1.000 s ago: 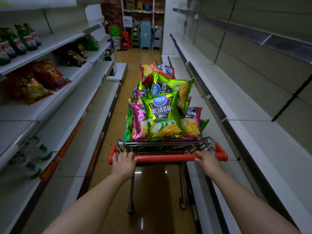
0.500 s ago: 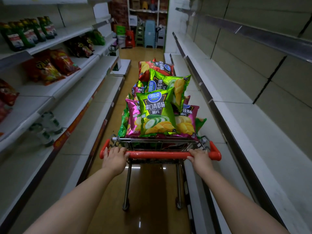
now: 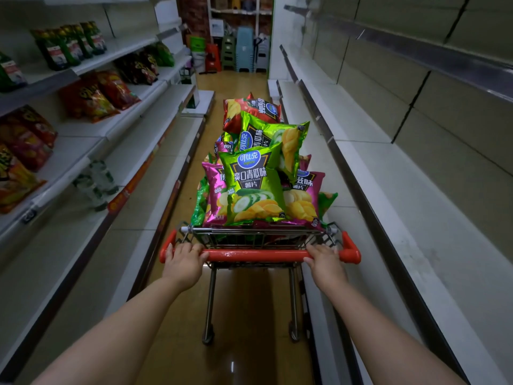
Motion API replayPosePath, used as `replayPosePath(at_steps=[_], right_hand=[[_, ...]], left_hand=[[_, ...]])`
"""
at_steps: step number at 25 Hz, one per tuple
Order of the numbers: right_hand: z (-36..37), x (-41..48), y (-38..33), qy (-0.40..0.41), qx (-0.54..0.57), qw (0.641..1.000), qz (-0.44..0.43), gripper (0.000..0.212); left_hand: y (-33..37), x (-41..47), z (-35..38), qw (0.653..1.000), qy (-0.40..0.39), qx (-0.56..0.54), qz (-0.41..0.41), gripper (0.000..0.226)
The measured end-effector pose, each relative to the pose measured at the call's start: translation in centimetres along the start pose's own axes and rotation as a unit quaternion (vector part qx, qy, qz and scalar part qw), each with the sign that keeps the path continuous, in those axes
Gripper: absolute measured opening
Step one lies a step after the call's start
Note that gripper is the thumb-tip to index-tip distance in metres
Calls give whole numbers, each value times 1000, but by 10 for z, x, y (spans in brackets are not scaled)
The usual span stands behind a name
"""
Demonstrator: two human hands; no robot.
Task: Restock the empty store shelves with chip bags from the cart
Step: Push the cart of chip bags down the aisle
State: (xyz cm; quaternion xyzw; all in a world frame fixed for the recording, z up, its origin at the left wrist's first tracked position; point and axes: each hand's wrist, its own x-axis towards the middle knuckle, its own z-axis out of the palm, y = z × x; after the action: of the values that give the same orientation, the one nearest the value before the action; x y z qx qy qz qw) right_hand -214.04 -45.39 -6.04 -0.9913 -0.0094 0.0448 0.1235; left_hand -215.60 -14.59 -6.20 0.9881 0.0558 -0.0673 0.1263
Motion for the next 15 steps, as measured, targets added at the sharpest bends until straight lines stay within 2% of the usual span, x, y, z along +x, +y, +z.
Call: replayPosePath(at_steps=[11,15], right_hand=[[10,-153,-3,-9,0,999,40,41],[8,-182,1,-8,1,1000,29,42]], left_hand=[[-18,-149,21,1000,0,-13,25,44],[-17,-177,26,999,11,-27,24,43]])
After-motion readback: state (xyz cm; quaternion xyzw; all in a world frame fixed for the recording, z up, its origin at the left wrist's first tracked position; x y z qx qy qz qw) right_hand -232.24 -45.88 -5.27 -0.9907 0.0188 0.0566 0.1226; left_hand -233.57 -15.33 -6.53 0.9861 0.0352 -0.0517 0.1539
